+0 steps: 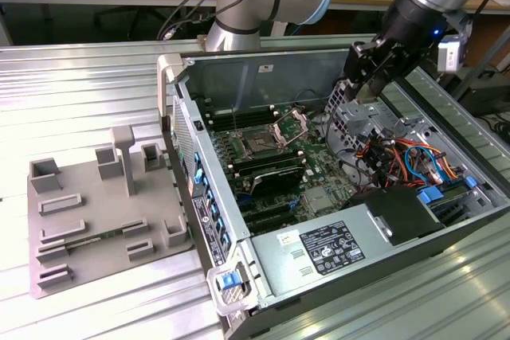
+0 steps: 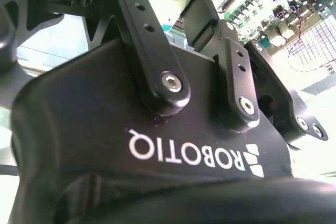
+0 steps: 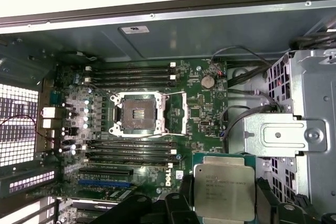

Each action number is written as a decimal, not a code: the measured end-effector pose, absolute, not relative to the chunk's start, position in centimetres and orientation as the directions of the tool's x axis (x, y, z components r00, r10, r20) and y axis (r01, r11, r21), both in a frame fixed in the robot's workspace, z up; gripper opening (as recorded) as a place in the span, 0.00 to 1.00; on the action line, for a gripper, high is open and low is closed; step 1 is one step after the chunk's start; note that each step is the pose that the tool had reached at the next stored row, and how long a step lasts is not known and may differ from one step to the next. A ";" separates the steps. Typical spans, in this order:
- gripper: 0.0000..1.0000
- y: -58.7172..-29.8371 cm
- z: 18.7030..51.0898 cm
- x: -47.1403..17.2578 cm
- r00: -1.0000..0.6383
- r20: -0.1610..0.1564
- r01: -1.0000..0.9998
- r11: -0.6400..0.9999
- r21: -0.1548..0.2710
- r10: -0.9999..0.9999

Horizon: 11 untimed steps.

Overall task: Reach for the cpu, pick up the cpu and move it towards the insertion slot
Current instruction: 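Pick up the cpu and move it towards the insertion slot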

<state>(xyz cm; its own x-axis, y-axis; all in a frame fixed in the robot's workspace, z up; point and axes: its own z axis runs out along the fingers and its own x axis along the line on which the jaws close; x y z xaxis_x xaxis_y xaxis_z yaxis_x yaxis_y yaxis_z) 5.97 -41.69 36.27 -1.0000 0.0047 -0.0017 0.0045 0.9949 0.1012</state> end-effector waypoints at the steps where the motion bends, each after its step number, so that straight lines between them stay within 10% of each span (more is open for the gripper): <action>1: 0.55 -41.7 36.2 6.0 -1.000 -0.002 0.005 0.995 0.101 0.005; 11: 0.55 -41.7 35.9 6.0 -1.000 -0.002 0.005 0.995 0.101 0.005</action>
